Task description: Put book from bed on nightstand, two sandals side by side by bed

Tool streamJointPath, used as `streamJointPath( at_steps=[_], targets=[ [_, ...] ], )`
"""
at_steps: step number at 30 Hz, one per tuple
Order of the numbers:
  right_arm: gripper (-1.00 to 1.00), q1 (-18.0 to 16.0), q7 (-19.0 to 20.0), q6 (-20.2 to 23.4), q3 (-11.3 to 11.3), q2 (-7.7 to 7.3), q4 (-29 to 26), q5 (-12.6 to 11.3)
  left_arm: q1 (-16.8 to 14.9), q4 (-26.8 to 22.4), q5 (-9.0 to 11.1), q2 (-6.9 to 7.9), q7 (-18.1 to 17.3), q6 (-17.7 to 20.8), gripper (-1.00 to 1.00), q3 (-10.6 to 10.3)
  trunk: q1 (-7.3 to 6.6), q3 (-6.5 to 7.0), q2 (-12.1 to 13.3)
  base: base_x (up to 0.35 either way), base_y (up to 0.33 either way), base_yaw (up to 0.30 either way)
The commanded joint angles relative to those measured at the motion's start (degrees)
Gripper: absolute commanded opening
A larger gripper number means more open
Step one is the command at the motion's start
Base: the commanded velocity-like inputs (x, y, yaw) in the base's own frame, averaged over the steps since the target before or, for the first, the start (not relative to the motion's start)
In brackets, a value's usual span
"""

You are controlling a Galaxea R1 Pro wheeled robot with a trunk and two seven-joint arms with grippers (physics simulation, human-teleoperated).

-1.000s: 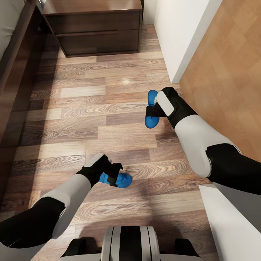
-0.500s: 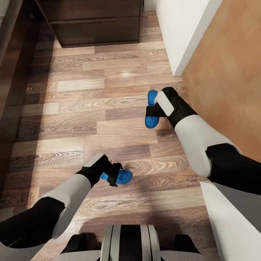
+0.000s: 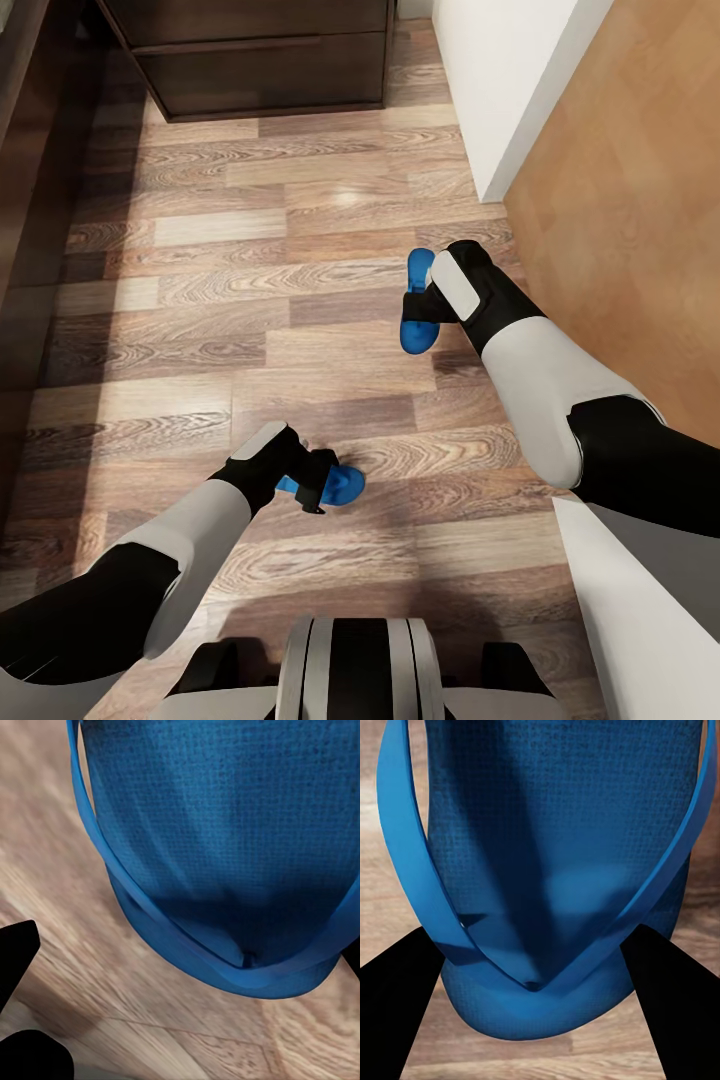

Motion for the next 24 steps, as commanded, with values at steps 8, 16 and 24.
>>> streamJointPath(
  at_steps=[8,16,24],
  targets=[
    [-1.0,-0.03,-0.49,0.14,0.35,-0.04,-0.05,-0.61,0.04,0.19,-0.15,0.04,0.04,0.35,1.0,-0.34,0.2,-0.04,-0.01,0.0,0.0,0.0],
    [-1.0,-0.03,-0.49,0.14,0.35,-0.04,-0.05,-0.61,0.04,0.19,-0.16,0.04,0.05,0.35,1.0,-0.34,0.2,-0.04,-0.01,0.0,0.0,0.0],
    [-1.0,-0.03,-0.49,0.14,0.35,-0.04,-0.05,-0.58,0.04,0.19,-0.16,0.04,0.04,0.35,1.0,-0.34,0.2,-0.04,-0.01,0.0,0.0,0.0]
  ],
)
